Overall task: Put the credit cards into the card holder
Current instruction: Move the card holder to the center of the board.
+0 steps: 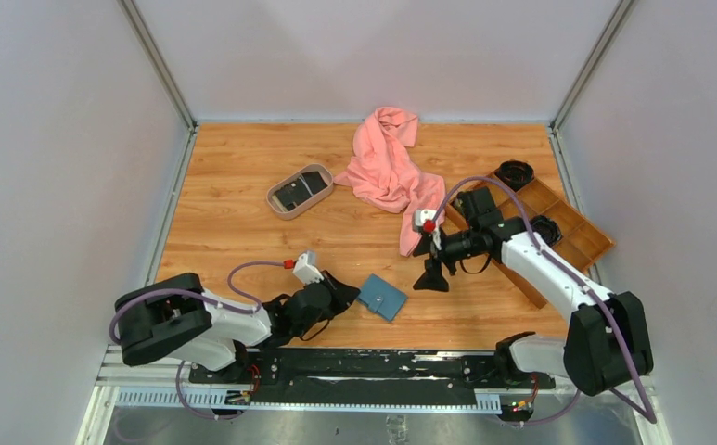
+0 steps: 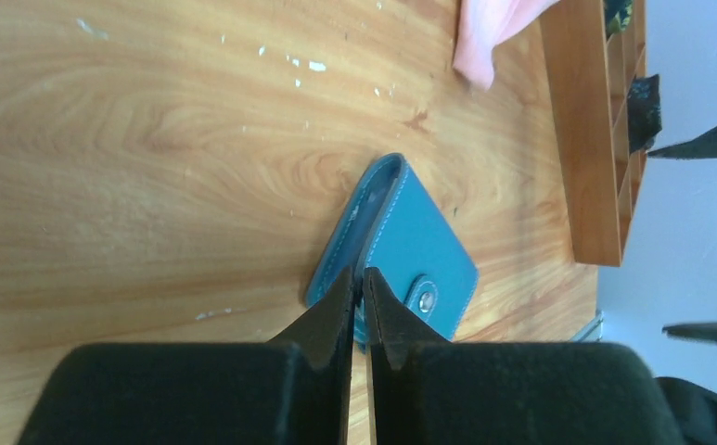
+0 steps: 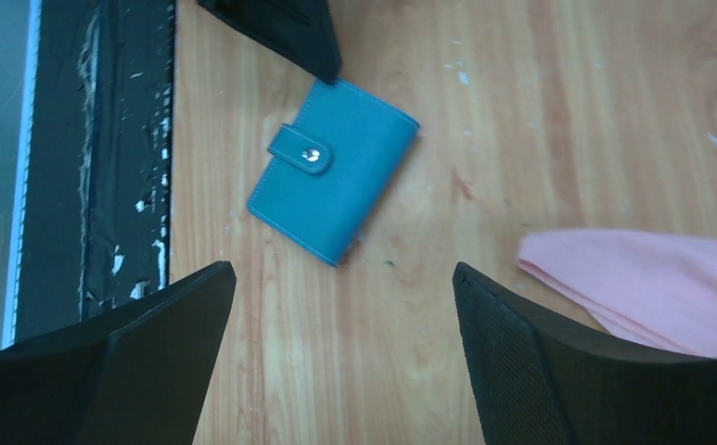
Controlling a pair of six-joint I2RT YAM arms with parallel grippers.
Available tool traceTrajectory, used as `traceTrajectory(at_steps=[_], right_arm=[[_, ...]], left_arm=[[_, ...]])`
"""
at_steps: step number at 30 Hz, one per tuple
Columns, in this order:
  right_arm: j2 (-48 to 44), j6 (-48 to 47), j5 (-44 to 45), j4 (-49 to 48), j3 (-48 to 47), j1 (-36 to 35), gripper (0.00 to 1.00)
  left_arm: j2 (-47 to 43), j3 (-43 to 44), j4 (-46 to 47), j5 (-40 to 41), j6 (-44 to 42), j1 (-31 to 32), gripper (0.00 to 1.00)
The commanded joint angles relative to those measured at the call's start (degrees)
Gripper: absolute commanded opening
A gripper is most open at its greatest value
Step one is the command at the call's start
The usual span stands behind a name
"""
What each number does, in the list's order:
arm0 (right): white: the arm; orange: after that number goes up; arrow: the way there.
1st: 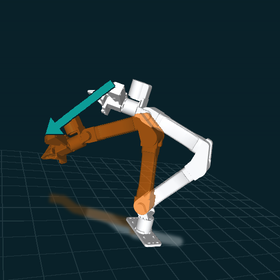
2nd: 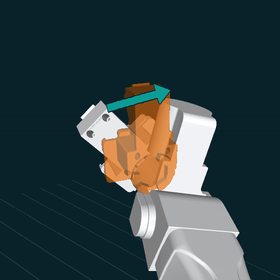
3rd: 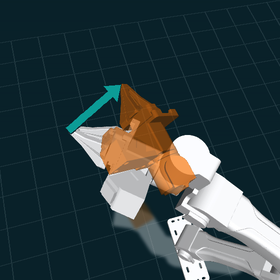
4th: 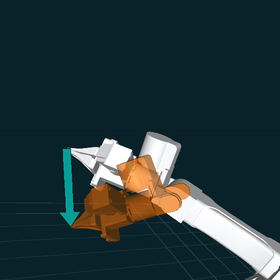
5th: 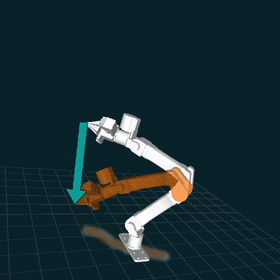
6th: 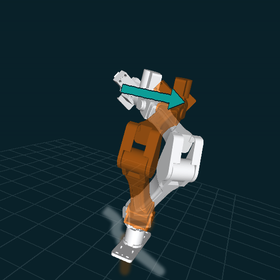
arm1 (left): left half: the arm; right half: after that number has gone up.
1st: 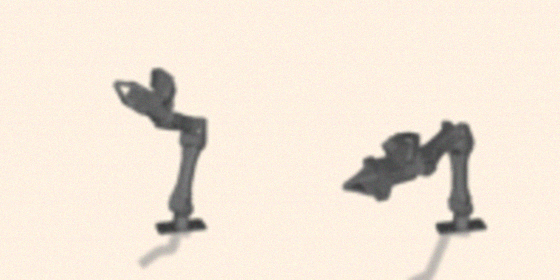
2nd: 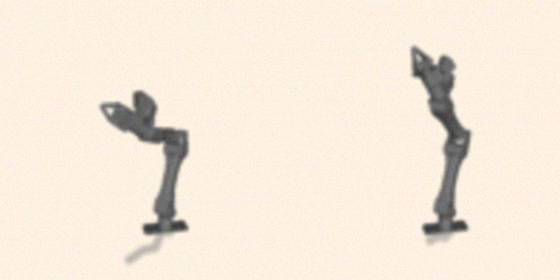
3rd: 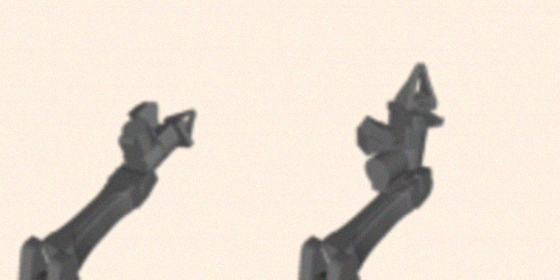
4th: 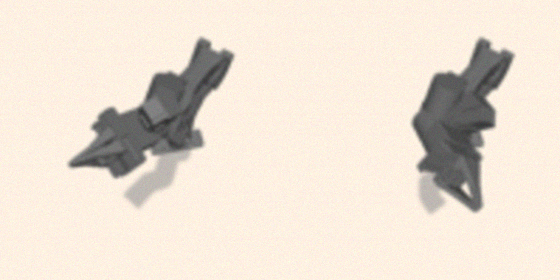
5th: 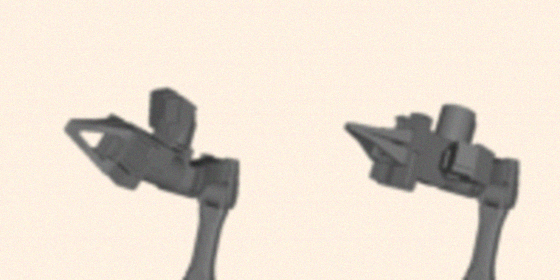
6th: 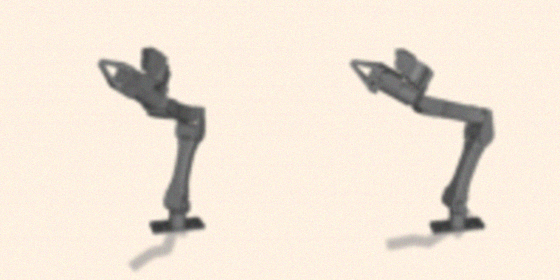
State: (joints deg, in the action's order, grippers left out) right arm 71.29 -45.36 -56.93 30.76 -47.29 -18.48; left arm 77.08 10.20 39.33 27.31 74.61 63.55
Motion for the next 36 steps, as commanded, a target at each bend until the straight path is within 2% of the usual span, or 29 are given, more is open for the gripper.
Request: traceTrajectory(at_steps=[1, 4, 7, 11, 13, 15, 17, 19, 20, 25, 28, 32, 36], right_arm=[[0.7, -10.2, 0.3, 3.2, 2.2, -6.3, 0.89], [1.4, -13.5, 1.1, 3.3, 3.0, -8.7, 0.87], [2.5, -13.4, 3.2, 3.2, 2.6, -10.4, 0.87], [6.4, -5.1, 4.3, 1.8, -0.5, -10.8, 0.83], [8.6, 0.2, 5.8, 0.8, -2.5, -10.9, 0.8], [10.8, 5.5, 6.9, 0.1, -3.9, -10.9, 0.8], [13.2, 9.3, 6.5, 0.1, -5.1, -10.9, 0.8], [14.3, 10.7, 5.0, 0.1, -5.2, -10.9, 0.8], [14.6, 10.7, 4.5, 0.1, -5.2, -11.1, 0.8], [16.5, 11.8, 5.9, 0.8, -6.0, -11.4, 0.8], [18.6, 13.5, 6.7, 1.3, -7.1, -11.4, 0.8], [21.0, 16.0, 7.4, 1.7, -8.3, -11.3, 0.8], [23.4, 18.2, 8.6, 1.7, -8.9, -11.2, 0.79]], left_arm=[[1.7, 1.2, 0.7, 2.6, -3.0, 2.1, 0.19], [-0.6, 0.3, 0.7, -0.5, -9.5, 2.1, 0.36], [-7.1, -2.4, 0.6, -2.2, -17.8, 2.1, 0.45], [-17.3, -4.2, -2.9, -5.7, -30.0, 2.1, 0.63], [-21.4, -4.4, -5.1, -7.8, -34.4, 2.1, 0.66], [-25.1, -4.5, -6.1, -9.2, -37.1, 2.1, 0.7], [-28.7, -5.3, -6.3, -9.1, -38.0, 2.1, 0.81], [-32.1, -6.6, -6.4, -7.4, -38.1, 2.1, 0.97], [-33.8, -7.4, -6.4, -6.5, -37.8, 2.1, 1.0], [-42.4, -9.7, -7.5, -7.4, -41.3, 2.0, 1.0], [-42.4, -7.4, -12.4, -8.7, -44.7, 2.0, 0.97], [-32.4, -1.4, -15.3, -11.9, -48.8, 2.0, 0.85], [-20.5, 4.9, -16.4, -12.4, -50.7, 2.1, 0.76]])
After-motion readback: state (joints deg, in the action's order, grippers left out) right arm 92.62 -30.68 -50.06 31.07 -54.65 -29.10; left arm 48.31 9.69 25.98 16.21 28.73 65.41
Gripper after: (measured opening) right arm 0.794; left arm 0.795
